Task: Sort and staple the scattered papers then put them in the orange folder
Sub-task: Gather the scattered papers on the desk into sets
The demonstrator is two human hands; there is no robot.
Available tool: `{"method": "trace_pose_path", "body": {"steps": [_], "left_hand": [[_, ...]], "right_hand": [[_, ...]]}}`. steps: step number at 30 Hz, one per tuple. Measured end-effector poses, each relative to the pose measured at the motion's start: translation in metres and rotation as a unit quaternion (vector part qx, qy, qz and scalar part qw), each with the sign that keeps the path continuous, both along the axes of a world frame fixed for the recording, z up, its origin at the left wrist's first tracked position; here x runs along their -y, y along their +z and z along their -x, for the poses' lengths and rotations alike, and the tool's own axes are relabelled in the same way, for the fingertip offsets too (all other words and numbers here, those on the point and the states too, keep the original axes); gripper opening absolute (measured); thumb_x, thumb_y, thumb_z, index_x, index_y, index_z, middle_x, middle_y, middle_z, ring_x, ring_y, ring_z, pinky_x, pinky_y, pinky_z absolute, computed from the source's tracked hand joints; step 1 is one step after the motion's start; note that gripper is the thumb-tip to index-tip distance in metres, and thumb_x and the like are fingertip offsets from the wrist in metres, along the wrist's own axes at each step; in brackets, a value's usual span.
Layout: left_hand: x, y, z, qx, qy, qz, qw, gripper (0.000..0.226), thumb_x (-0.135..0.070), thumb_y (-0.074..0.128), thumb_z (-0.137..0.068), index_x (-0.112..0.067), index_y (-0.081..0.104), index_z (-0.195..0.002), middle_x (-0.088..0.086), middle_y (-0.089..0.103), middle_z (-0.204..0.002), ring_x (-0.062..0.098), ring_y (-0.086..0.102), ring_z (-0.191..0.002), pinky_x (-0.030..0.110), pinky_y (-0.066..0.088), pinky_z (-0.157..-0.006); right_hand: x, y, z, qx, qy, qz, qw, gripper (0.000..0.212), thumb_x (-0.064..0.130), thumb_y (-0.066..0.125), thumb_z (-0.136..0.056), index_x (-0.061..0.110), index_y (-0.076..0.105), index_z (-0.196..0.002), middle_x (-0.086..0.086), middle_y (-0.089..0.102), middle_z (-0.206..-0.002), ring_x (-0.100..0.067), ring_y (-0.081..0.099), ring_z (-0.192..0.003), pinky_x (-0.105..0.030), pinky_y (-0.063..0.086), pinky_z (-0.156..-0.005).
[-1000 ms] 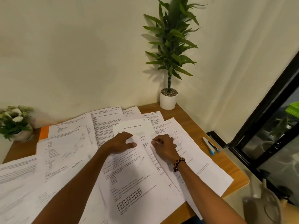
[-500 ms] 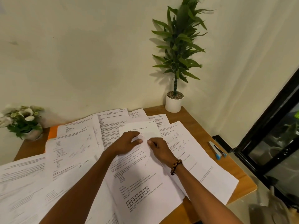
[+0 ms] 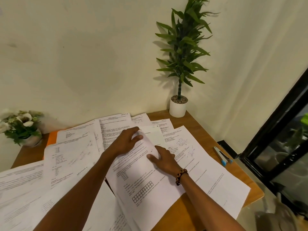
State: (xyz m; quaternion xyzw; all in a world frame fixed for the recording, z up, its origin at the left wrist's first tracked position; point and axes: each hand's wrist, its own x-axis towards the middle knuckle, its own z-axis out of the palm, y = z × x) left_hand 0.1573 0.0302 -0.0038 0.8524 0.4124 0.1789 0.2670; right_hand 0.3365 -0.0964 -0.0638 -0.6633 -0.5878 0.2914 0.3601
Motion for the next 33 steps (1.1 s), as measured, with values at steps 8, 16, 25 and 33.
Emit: {"method": "trace_pose_path", "body": {"steps": [8,16,25,33], "left_hand": [[-0.016,0.018,-0.005,-0.035,0.001,-0.038,0.999,0.053,-0.054,0.046,-0.100,-0.022,0.050,-0.142,0.007,0.057,-0.144,0.031,0.053,-0.129,0.049,0.046,-0.103],[-0.036,0.044,0.006,-0.027,0.011,-0.053,0.998,0.049,-0.046,0.052,-0.101,-0.019,0.053,-0.141,0.010,0.059,-0.141,0.031,0.055,-0.126,0.047,0.046,-0.103],[-0.056,0.105,0.038,0.029,0.008,-0.118,0.993,0.031,-0.029,0.060,-0.099,-0.012,0.048,-0.077,-0.004,0.047,-0.070,0.016,0.045,-0.068,0.034,0.030,-0.062],[-0.051,0.107,0.044,0.084,-0.003,-0.102,0.991,0.026,-0.026,0.062,-0.098,-0.015,0.053,-0.076,-0.004,0.048,-0.067,0.011,0.042,-0.063,0.032,0.032,-0.062]], "right_hand": [[0.007,-0.004,0.000,-0.015,-0.025,0.004,1.000,0.050,0.073,0.046,-0.092,0.039,0.058,-0.127,0.019,0.065,-0.126,-0.009,0.058,-0.119,-0.053,0.037,-0.109],[0.000,0.002,0.003,-0.022,-0.012,0.062,0.998,0.065,0.084,0.029,-0.090,0.035,0.060,-0.119,0.012,0.070,-0.112,-0.011,0.061,-0.109,-0.047,0.036,-0.107],[0.009,0.010,0.002,-0.093,-0.039,0.086,0.991,0.074,0.065,0.023,-0.102,0.006,0.061,-0.125,-0.016,0.065,-0.128,-0.024,0.054,-0.123,-0.033,0.017,-0.114],[0.003,0.003,0.002,-0.124,-0.020,0.071,0.990,0.051,0.088,0.033,-0.085,0.050,0.064,-0.101,0.023,0.064,-0.107,-0.003,0.054,-0.107,-0.040,0.035,-0.105]]}}
